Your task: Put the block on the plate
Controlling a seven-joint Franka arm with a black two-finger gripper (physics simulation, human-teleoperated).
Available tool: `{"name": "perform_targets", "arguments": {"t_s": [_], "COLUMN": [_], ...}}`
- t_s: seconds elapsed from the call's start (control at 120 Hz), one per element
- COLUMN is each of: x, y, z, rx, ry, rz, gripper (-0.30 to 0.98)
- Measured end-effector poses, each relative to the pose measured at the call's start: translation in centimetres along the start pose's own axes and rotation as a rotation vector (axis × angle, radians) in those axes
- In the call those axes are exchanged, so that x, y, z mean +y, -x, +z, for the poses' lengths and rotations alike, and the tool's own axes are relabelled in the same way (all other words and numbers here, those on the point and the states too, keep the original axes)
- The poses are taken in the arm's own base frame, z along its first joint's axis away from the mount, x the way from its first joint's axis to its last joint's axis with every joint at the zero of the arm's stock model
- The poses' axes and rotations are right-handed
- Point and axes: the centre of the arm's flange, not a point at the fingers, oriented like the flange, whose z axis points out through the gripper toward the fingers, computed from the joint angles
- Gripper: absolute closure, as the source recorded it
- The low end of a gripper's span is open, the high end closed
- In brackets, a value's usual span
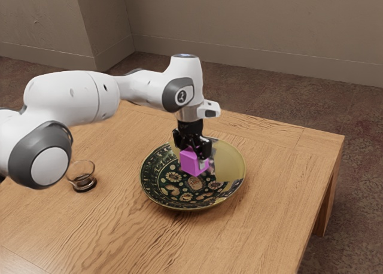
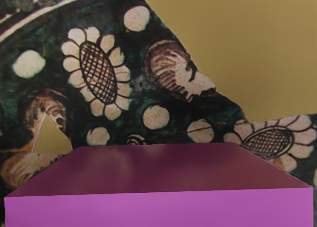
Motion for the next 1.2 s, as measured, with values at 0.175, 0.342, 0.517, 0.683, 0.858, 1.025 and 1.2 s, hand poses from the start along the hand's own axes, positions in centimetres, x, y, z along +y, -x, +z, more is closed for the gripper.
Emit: {"name": "perform_targets", "arguments": {"t_s": [0.175,0.342,0.517,0.683,0.858,1.025,1.2], "x": [-1.8,-1.9,-1.1,-0.6,-1.5,-3.0,-5.3], "y": [-0.2,-0.4,-0.4,0.8,4.3,10.5,18.2], "z": [1.8,2.5,1.0,-5.7,-14.2,-22.9,-25.9], "rx": [-0.011,-0.01,0.014,0.089,0.143,0.15,0.089], "ry": [0.008,0.009,0.007,-0.003,-0.01,-0.021,-0.028], "rz": [-0.019,-0.02,-0.01,-0.004,-0.023,-0.063,-0.129], "gripper": [0.26,0.16,0.07,0.03,0.01,0.01,0.0]}}
